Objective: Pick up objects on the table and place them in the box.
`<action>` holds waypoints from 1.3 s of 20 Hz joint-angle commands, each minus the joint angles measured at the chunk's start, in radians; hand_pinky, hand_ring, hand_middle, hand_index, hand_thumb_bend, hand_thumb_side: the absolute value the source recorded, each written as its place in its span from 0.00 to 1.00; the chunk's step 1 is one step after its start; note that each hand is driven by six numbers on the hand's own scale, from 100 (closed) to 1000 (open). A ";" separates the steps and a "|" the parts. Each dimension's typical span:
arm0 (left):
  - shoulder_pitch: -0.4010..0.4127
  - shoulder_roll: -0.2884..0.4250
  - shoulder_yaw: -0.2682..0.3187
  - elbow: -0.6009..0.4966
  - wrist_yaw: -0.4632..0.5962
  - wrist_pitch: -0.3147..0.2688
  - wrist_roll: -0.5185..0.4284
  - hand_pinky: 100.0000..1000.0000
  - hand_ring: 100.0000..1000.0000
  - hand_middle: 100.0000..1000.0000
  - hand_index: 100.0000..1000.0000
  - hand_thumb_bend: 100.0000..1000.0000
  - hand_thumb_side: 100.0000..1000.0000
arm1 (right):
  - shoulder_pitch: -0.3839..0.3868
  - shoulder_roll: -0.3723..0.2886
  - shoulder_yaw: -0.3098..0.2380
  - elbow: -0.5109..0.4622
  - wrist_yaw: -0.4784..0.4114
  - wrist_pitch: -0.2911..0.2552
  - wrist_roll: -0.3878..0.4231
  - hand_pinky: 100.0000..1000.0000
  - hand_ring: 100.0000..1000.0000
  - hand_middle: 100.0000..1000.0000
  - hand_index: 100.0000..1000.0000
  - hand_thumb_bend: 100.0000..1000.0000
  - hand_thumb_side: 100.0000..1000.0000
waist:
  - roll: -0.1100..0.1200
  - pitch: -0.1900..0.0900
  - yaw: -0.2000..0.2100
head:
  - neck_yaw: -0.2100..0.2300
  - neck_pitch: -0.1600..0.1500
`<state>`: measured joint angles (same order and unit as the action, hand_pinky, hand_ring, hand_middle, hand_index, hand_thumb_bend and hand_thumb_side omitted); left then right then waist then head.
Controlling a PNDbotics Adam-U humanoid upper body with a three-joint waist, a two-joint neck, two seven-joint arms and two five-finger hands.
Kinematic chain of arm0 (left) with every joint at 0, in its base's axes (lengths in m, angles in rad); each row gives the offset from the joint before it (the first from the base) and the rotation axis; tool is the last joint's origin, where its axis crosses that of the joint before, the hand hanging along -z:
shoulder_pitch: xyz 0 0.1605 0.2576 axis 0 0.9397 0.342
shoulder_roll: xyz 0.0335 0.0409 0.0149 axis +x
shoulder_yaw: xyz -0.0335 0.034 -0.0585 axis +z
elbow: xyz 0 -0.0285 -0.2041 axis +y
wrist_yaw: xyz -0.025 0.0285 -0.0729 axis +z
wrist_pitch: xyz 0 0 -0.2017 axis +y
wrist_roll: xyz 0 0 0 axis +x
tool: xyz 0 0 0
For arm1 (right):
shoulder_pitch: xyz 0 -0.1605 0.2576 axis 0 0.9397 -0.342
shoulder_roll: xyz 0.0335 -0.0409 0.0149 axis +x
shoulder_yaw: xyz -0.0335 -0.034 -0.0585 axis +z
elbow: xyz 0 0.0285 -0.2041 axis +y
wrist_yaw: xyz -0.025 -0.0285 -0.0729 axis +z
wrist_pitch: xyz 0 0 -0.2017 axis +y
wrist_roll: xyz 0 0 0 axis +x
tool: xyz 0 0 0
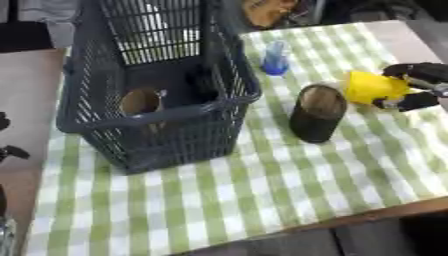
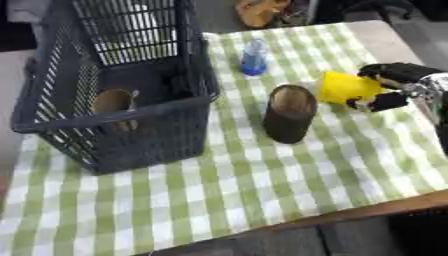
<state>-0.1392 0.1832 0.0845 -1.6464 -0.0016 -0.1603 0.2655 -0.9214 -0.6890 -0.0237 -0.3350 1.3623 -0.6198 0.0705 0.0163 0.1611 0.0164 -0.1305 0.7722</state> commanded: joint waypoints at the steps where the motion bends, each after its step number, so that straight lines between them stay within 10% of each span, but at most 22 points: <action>1: -0.006 0.019 0.004 -0.013 -0.002 -0.001 -0.003 0.30 0.79 0.70 0.73 0.34 0.89 | -0.026 -0.010 0.004 0.006 0.019 -0.010 0.011 1.00 0.96 1.00 1.00 0.39 0.85 | -0.008 -0.020 0.002 | -0.002 -0.002; 5: -0.005 0.018 0.004 -0.013 -0.001 -0.001 -0.004 0.30 0.79 0.70 0.73 0.34 0.89 | -0.036 0.008 0.012 0.016 0.027 -0.031 0.032 0.68 0.72 0.83 0.92 0.39 0.64 | -0.007 -0.018 0.002 | -0.002 -0.002; 6: -0.005 0.018 0.004 -0.013 -0.001 -0.001 -0.004 0.30 0.79 0.70 0.73 0.34 0.89 | -0.036 0.010 0.013 0.018 0.026 -0.035 0.040 0.47 0.58 0.75 0.87 0.39 0.33 | -0.006 -0.018 0.001 | -0.002 -0.002; 11: -0.005 0.018 0.005 -0.013 -0.001 -0.001 -0.004 0.30 0.79 0.70 0.73 0.34 0.89 | -0.033 0.017 0.015 0.012 0.008 -0.042 0.072 0.34 0.47 0.67 0.80 0.33 0.26 | -0.005 -0.018 -0.002 | -0.002 -0.002; 12: -0.004 0.018 0.005 -0.013 0.000 -0.001 -0.005 0.30 0.79 0.70 0.73 0.34 0.89 | -0.032 0.018 0.016 0.010 0.003 -0.043 0.073 0.20 0.38 0.50 0.67 0.28 0.21 | -0.004 -0.018 -0.002 | -0.001 -0.002; 16: -0.004 0.017 0.005 -0.013 0.000 -0.001 -0.004 0.30 0.78 0.70 0.73 0.34 0.89 | -0.027 0.018 0.016 -0.012 -0.021 -0.051 0.051 0.11 0.32 0.38 0.57 0.23 0.17 | -0.003 -0.019 -0.004 | 0.000 -0.002; 26: -0.001 0.016 0.005 -0.012 0.001 -0.001 -0.004 0.30 0.78 0.70 0.73 0.34 0.89 | -0.022 -0.004 -0.016 -0.158 -0.142 -0.036 -0.036 0.03 0.28 0.30 0.54 0.17 0.10 | -0.006 -0.020 -0.007 | 0.003 -0.002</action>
<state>-0.1343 0.1833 0.0845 -1.6464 -0.0016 -0.1589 0.2636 -0.9243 -0.6580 -0.0303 -0.4507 1.2469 -0.6573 0.0438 0.0163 0.1611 0.0114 -0.1310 0.7722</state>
